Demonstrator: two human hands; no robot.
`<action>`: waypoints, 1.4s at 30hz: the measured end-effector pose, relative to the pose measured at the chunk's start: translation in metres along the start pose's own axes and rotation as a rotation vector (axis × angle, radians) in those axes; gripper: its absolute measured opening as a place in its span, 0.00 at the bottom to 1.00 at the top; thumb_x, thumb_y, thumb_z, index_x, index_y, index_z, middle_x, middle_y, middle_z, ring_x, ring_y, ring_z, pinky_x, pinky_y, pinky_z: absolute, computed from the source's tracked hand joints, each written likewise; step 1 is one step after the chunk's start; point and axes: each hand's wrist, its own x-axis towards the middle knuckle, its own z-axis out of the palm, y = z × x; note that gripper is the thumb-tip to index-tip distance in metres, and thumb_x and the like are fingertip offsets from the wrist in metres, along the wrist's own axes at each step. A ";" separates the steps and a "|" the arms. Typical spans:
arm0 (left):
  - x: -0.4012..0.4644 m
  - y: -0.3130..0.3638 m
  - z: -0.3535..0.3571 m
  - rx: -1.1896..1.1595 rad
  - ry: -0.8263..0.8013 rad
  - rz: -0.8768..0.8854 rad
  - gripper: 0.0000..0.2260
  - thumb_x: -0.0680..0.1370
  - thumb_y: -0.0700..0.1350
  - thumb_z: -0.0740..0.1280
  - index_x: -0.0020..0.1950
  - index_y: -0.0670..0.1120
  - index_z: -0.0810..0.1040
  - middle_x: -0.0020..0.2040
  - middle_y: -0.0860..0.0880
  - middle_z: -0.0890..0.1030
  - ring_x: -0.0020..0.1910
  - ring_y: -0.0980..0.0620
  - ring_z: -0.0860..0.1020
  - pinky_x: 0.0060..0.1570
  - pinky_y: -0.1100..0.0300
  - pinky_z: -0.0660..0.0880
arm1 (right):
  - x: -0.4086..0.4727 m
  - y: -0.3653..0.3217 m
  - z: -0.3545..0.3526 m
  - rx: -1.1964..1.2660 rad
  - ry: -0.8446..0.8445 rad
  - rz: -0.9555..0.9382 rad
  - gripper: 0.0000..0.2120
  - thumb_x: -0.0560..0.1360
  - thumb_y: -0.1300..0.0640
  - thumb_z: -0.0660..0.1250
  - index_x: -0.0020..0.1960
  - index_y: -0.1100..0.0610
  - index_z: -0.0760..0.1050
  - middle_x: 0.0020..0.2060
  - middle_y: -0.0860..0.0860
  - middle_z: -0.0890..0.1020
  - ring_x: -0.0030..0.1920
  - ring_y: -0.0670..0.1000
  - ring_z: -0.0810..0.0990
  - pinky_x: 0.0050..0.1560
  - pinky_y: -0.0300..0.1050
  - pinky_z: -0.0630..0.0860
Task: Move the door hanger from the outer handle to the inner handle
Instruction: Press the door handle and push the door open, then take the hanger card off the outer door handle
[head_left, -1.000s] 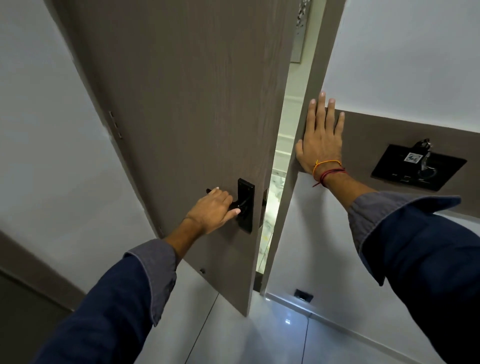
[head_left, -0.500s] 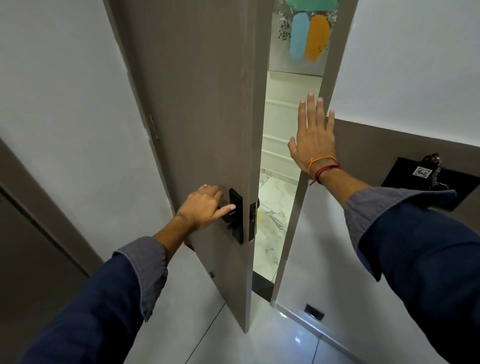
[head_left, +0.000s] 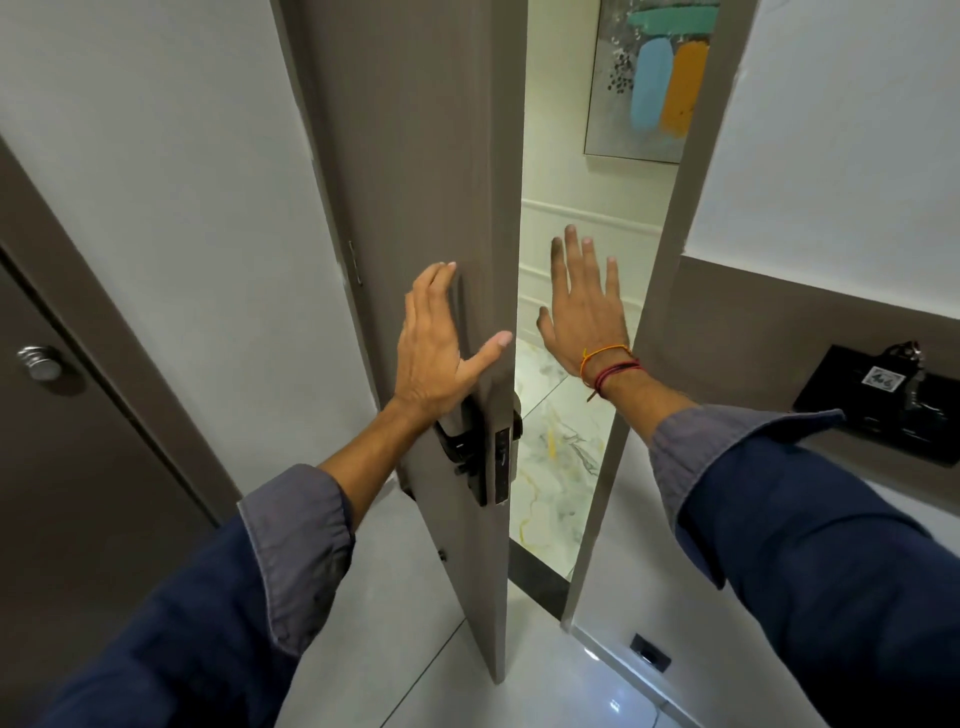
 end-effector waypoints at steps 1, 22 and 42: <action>0.002 0.009 0.001 -0.027 0.029 0.007 0.44 0.74 0.71 0.64 0.79 0.42 0.61 0.76 0.45 0.65 0.75 0.49 0.66 0.72 0.51 0.71 | 0.000 -0.004 0.004 0.011 -0.015 -0.020 0.42 0.80 0.47 0.61 0.84 0.62 0.44 0.83 0.59 0.45 0.84 0.62 0.49 0.81 0.65 0.54; 0.005 0.027 0.015 0.079 0.087 -0.072 0.44 0.74 0.52 0.74 0.80 0.35 0.56 0.76 0.41 0.65 0.75 0.46 0.69 0.65 0.61 0.77 | 0.018 0.000 0.080 0.308 -0.404 -0.770 0.26 0.80 0.61 0.61 0.77 0.51 0.69 0.69 0.53 0.77 0.64 0.58 0.76 0.58 0.56 0.78; -0.008 0.049 0.029 0.301 -0.001 -0.260 0.41 0.81 0.62 0.62 0.84 0.40 0.48 0.84 0.43 0.55 0.81 0.45 0.63 0.70 0.51 0.75 | 0.063 -0.023 0.125 0.275 -0.420 -0.896 0.21 0.78 0.73 0.64 0.68 0.59 0.79 0.64 0.57 0.82 0.62 0.60 0.82 0.61 0.50 0.78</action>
